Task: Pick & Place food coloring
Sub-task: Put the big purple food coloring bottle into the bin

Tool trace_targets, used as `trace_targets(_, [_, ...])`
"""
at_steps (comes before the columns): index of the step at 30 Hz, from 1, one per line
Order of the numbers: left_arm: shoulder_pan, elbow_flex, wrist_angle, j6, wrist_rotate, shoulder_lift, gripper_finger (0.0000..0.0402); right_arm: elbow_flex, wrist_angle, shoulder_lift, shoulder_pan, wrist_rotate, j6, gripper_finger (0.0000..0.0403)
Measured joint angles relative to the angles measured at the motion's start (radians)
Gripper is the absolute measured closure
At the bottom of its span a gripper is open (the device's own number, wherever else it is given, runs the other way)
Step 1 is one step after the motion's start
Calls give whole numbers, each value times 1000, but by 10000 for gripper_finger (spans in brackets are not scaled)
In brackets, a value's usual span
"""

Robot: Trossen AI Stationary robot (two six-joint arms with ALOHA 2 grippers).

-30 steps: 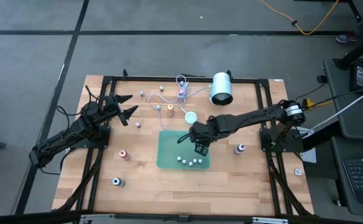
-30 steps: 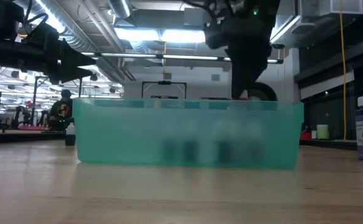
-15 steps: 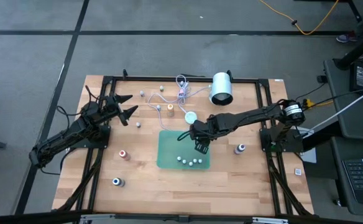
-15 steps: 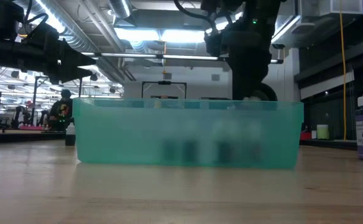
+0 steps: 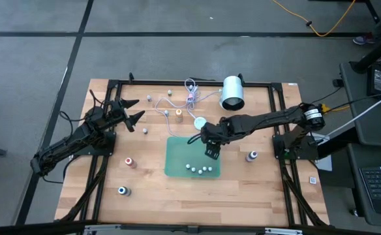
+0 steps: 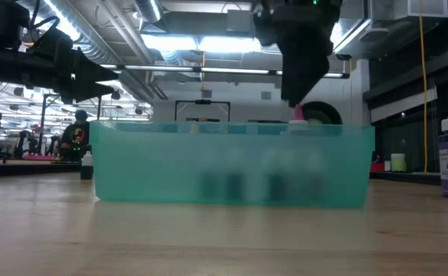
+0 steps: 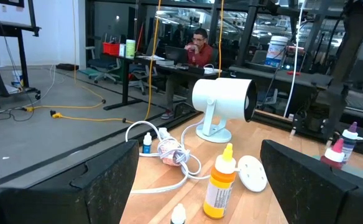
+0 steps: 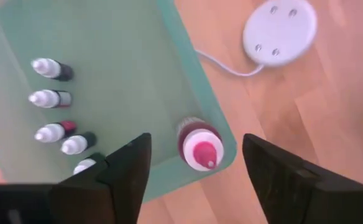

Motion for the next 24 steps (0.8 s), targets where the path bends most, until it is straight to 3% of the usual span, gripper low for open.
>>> trace_targets(8, [0,0,-1,0,0,0,68,13,-33,-88,0,-74,-31,101])
trace_targets(14, [0,0,-1,0,0,0,68,-9,-191,-148,0,-97,-28,71])
trace_targets(19, [0,0,-1,0,0,0,68,-71,-322,-188,6,-96,113,69])
trace_targets(24, [0,0,-1,0,0,0,68,-155,-326,-240,32,-97,258,69])
